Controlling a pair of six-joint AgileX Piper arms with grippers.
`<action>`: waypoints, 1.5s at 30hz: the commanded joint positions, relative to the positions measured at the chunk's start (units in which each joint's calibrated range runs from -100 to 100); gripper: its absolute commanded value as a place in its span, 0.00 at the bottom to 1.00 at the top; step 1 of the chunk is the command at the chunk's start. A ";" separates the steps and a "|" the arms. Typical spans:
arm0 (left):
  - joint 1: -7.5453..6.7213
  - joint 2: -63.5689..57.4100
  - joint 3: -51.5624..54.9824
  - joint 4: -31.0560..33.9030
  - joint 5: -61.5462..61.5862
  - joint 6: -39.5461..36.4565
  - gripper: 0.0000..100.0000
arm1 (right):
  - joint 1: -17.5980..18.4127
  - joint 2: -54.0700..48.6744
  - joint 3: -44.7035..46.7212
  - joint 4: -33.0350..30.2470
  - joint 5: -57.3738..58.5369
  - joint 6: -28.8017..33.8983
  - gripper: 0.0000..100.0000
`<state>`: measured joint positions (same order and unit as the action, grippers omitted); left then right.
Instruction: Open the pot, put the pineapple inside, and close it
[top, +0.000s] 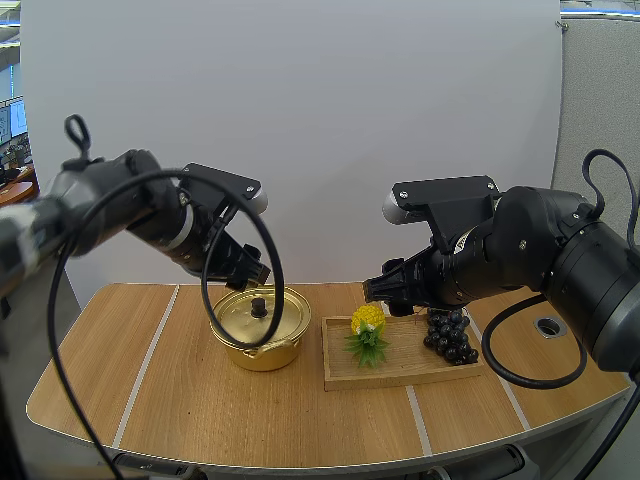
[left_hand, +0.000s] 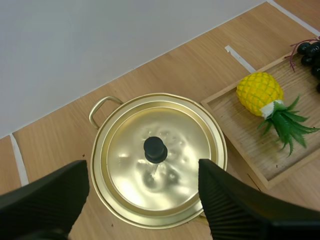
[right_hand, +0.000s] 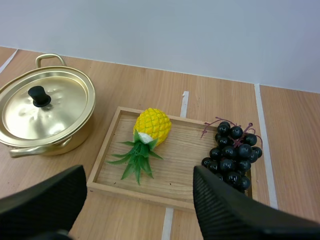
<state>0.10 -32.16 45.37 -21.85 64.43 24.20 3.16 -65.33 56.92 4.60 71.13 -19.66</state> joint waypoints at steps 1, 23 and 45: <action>-0.16 9.91 -7.72 -1.90 4.43 1.26 1.00 | -0.21 -0.10 -0.39 0.21 -1.33 0.31 1.00; -0.16 31.92 -13.75 -1.90 1.24 3.59 1.00 | -0.21 -0.10 -0.39 0.21 -3.14 0.31 1.00; -2.77 33.89 -14.15 1.49 -2.16 3.44 1.00 | -0.21 -0.10 -0.39 0.21 -3.14 0.31 1.00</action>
<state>-2.52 1.27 31.49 -20.65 62.71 27.89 3.16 -65.19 56.92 4.70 69.06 -19.56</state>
